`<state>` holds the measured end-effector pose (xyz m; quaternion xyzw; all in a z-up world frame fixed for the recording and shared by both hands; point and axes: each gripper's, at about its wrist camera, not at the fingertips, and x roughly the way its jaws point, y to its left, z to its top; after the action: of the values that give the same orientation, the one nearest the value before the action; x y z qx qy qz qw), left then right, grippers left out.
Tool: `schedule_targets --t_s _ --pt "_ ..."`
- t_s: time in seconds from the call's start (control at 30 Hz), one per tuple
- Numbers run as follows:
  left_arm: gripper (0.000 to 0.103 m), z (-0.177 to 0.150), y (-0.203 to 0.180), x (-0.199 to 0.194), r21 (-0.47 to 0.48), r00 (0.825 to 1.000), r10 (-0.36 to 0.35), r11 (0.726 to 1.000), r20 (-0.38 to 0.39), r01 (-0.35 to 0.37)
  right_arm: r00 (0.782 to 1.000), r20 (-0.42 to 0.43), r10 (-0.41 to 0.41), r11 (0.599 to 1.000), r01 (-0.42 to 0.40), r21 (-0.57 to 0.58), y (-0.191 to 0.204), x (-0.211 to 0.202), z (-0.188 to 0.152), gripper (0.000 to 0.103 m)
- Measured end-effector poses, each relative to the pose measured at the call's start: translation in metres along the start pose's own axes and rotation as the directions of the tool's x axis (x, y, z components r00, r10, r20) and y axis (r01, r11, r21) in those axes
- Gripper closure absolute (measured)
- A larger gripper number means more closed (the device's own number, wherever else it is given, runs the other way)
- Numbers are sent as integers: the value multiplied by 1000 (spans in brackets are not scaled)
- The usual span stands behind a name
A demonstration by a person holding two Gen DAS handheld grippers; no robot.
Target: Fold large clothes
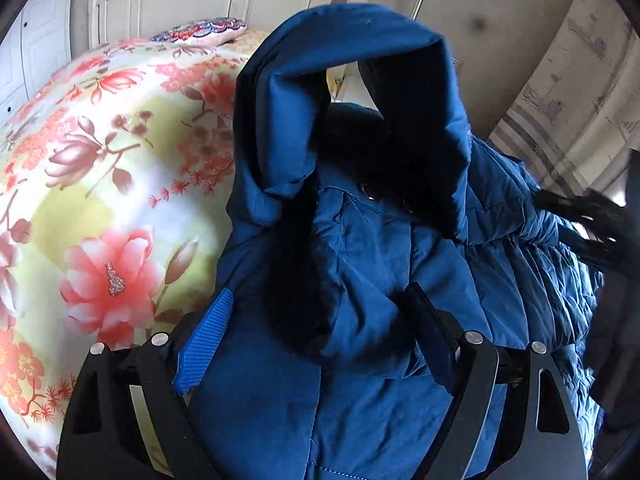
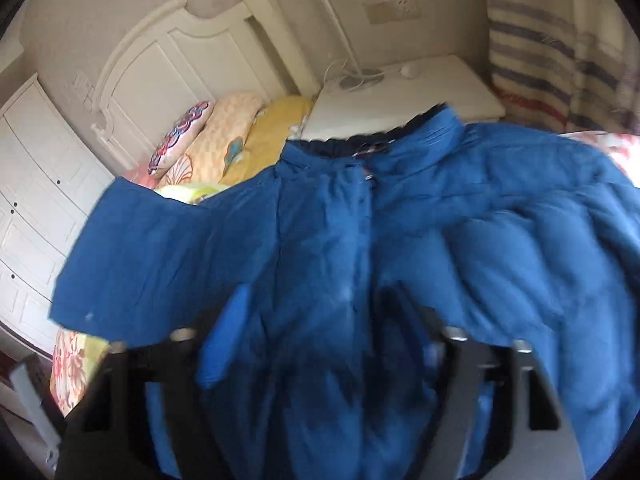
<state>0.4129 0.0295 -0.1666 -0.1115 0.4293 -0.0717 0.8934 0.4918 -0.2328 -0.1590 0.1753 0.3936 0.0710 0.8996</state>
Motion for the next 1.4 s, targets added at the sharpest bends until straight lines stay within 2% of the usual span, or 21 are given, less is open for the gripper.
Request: schedule_targets --t_s 0.1,0.17,0.23,0.33,0.47,0.53,0.6,0.63,0.7,0.73,0.77,0.83,0.93,0.97,1.0,1.1,1.17,1.23,1.3,1.33,1.4 --pt "20 0 15 -5 -20 1000 -27 999 4 27 998 55 -12 999 15 -46 9 4 -6 79" --pt "20 1 18 -8 -20 1000 -29 999 5 29 993 118 1 995 11 -103 22 -17 -11 84" --pt "19 1 21 -8 -21 1000 -31 999 3 31 983 186 -1 986 32 -165 34 -49 -16 85" --pt "18 5 24 -14 -21 999 -34 999 3 34 952 306 -24 966 100 -237 34 -113 -23 85" --pt "16 7 26 -13 -20 999 -37 999 1 37 925 367 -96 968 172 -182 -18 -182 -30 85" --pt "15 8 25 -13 -14 999 -38 999 -2 38 930 347 -124 974 182 -139 -55 -200 -38 85" --pt "14 8 23 -12 -3 999 -32 999 -7 32 959 259 -110 988 135 -78 -91 -187 -47 84" --pt "14 8 23 -11 3 1000 -25 1000 -10 25 969 214 -124 988 141 -65 -103 -175 -52 84" --pt "14 9 21 -12 7 1000 -18 1000 -12 18 979 139 -153 987 158 -28 -123 -143 -63 81" --pt "14 9 22 -12 8 1000 -15 1000 -14 15 984 115 -139 990 139 10 -132 -130 -71 79" --pt "14 10 21 -12 9 1000 -14 1000 -14 14 986 110 -123 992 119 36 -136 -123 -76 73" --pt "14 10 22 -13 10 1000 -16 1000 -11 16 986 112 -121 991 113 78 -137 -121 -82 72" --pt "16 11 18 -24 31 1000 8 1000 -10 -7 985 70 -160 984 154 84 -131 -137 -84 63" --pt "16 13 17 -37 32 1000 30 999 5 -30 982 66 -179 982 174 78 -126 -143 -84 60" --pt "16 19 17 -62 27 996 39 999 76 -42 977 79 -200 978 195 67 -124 -156 -86 60" --pt "16 50 1 -114 42 969 14 999 246 -25 948 213 -236 970 242 0 -109 -192 -76 55" --pt "14 75 -25 -120 104 961 -47 994 273 19 932 278 -232 965 256 -52 -95 -196 -58 55" --pt "11 97 -52 -94 168 974 -97 984 207 62 932 293 -213 964 249 -91 -82 -180 -37 55" --pt "11 108 -68 -58 181 989 -57 983 135 32 936 268 -227 956 266 -122 -74 -154 -23 55" --pt "11 110 -76 -28 190 996 -20 982 85 3 945 226 -238 952 273 -138 -72 -135 -20 55" --pt "11 104 -77 12 203 999 34 979 11 -36 948 138 -286 938 306 -162 -76 -102 -23 55"
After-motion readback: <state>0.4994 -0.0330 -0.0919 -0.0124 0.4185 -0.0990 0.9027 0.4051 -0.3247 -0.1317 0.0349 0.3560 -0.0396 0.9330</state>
